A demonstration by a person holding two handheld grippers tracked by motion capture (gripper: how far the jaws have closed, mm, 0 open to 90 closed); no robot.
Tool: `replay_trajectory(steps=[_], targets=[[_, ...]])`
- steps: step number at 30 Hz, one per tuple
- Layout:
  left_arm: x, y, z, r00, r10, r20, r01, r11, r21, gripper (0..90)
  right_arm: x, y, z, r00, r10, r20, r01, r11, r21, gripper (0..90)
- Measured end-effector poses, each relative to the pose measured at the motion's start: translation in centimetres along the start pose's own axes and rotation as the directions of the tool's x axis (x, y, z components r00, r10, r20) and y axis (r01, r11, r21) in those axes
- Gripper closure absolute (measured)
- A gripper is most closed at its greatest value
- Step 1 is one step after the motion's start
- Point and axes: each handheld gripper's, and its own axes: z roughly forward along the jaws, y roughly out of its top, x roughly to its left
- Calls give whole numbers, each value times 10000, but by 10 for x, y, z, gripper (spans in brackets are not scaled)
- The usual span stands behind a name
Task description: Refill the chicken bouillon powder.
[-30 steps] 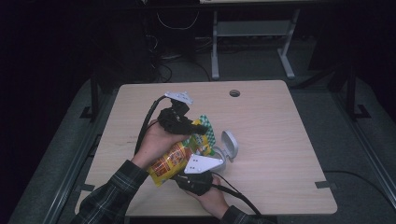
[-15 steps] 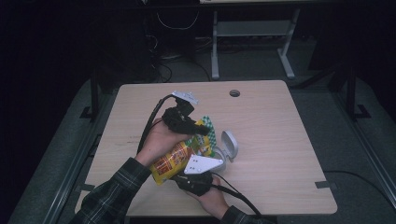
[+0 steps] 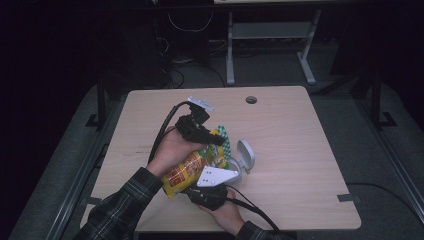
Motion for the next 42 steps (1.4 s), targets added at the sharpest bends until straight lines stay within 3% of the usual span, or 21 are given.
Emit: replay_trajectory(steps=[42], targets=[[-2, 4, 5, 10000, 62, -19, -62, 9997, 241, 900, 0, 0, -1, 10000, 83, 3, -83, 9999, -74, 900]])
